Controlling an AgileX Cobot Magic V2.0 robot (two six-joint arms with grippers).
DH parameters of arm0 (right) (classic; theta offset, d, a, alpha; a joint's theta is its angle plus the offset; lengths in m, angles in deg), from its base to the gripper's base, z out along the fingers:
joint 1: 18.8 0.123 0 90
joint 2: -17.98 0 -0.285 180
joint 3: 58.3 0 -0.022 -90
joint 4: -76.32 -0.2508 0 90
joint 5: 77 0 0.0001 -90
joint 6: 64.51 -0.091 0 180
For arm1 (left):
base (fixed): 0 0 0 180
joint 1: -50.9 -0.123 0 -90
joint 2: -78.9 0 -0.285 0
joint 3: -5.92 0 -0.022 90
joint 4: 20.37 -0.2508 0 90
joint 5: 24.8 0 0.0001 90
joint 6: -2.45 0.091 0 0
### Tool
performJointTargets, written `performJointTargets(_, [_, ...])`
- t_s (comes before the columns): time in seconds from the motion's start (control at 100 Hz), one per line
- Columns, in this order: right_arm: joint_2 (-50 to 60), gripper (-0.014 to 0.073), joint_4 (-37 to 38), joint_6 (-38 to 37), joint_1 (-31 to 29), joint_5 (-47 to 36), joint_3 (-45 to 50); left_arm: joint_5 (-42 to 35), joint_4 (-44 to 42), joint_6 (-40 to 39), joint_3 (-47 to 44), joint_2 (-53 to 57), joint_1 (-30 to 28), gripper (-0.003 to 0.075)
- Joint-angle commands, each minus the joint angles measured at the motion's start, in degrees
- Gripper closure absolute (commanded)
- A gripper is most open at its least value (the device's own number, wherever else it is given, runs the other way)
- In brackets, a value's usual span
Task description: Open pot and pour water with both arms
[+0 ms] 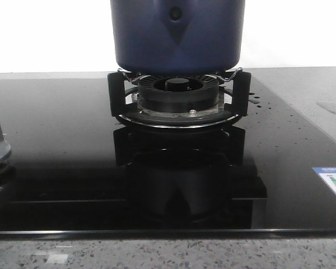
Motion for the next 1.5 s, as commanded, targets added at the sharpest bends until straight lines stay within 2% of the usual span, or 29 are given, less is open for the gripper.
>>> performJointTargets(0.0, [2.1, 0.0377, 3.4, 2.6, 1.4, 3.8, -2.9, -1.5, 5.3, -0.4, 1.7, 1.3, -0.1, 0.0436])
performJointTargets(0.42, [2.1, 0.0377, 3.3, 3.2, 2.1, 6.7, -3.4, -1.4, 4.8, -0.4, 1.7, 1.3, -0.1, 0.0436])
performJointTargets(0.5, [2.1, 0.0377, 1.8, -0.4, 2.1, 6.4, -3.4, -1.4, 4.7, -0.4, 1.7, 1.3, -0.1, 0.0436])
performJointTargets(0.66, [2.1, 0.0377, -10.2, -21.3, 2.1, 7.3, -3.4, -1.4, 4.6, -0.4, 1.7, 1.3, -0.1, 0.0436])
performJointTargets(0.76, [2.6, 0.0377, -16.8, -31.9, 2.1, 13.9, -3.4, -1.4, 4.6, -0.4, 1.7, 1.3, -0.1, 0.0436])
performJointTargets(0.86, [3.9, 0.0377, -26.0, -37.8, 2.1, 23.5, -3.4, -1.5, 4.5, -0.4, 1.7, 1.3, -0.1, 0.0436])
performJointTargets(0.93, [5.3, 0.0377, -33.3, -38.0, 1.8, 29.6, -3.3, -1.5, 4.5, -0.4, 1.7, 1.0, -0.1, 0.0436])
performJointTargets(0.99, [7.0, 0.0377, -37.4, -38.0, 0.6, 31.2, -2.1, -1.5, 4.5, -0.4, 1.7, 0.6, -0.1, 0.0436])
performJointTargets(1.08, [10.8, 0.0377, -40.7, -38.3, -2.9, 26.4, 3.5, -1.5, 4.5, -0.4, 1.7, -0.2, -0.1, 0.0436])
performJointTargets(1.16, [14.3, 0.0377, -40.8, -42.1, -6.8, 19.0, 10.8, -1.5, 4.5, -0.4, 1.7, -1.0, -0.1, 0.0436])
performJointTargets(1.37, [20.1, 0.0377, -40.8, -52.3, -22.0, -0.1, 29.5, -1.4, 4.7, -0.4, 1.7, -2.3, -0.1, 0.0436])
performJointTargets(1.49, [19.7, 0.0377, -42.8, -53.0, -29.3, -9.0, 37.1, -1.3, 4.7, -0.4, 1.7, -2.9, -0.1, 0.0436])
